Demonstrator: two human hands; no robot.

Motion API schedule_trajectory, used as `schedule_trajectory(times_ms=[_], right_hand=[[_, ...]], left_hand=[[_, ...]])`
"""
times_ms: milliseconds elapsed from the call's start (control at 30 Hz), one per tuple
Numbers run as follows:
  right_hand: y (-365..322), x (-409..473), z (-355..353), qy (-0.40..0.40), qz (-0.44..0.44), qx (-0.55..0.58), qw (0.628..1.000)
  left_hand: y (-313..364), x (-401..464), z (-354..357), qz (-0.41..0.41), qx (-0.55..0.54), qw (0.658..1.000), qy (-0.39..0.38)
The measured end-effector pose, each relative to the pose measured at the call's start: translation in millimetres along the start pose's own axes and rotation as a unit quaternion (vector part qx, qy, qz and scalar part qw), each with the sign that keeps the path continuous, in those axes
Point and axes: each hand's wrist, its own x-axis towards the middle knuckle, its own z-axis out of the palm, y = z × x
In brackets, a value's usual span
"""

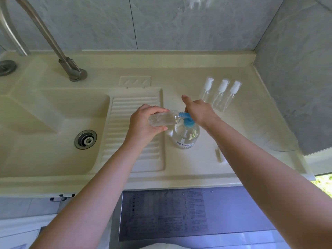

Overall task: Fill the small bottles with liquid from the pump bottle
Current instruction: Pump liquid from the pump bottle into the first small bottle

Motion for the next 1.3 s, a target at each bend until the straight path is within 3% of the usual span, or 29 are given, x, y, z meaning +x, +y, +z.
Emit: schedule_trajectory(times_ms=[300,533,667,1100,1300], right_hand=[[4.8,4.6,14.5,0.072,-0.011,-0.018,0.997],[2.0,7.8,1.4,0.011,0.035,0.028,0.999],[4.7,8.6,7.8,0.021,-0.002,-0.056,0.998],[7.4,7.2,-0.7,0.017,0.035,0.067,0.997],[12.4,1.8,4.1,0.047,0.041,0.041,0.997]], left_hand=[[-2.4,1.4,1.2,-0.001,0.013,1.0,-0.004],[-1.5,1.4,0.3,0.002,0.003,1.0,0.001],[-2.0,0.7,1.2,0.002,0.009,1.0,0.0],[-0.1,2.3,0.0,0.004,0.009,1.0,0.003],[0.1,1.9,-0.3,0.002,0.005,1.0,0.004]])
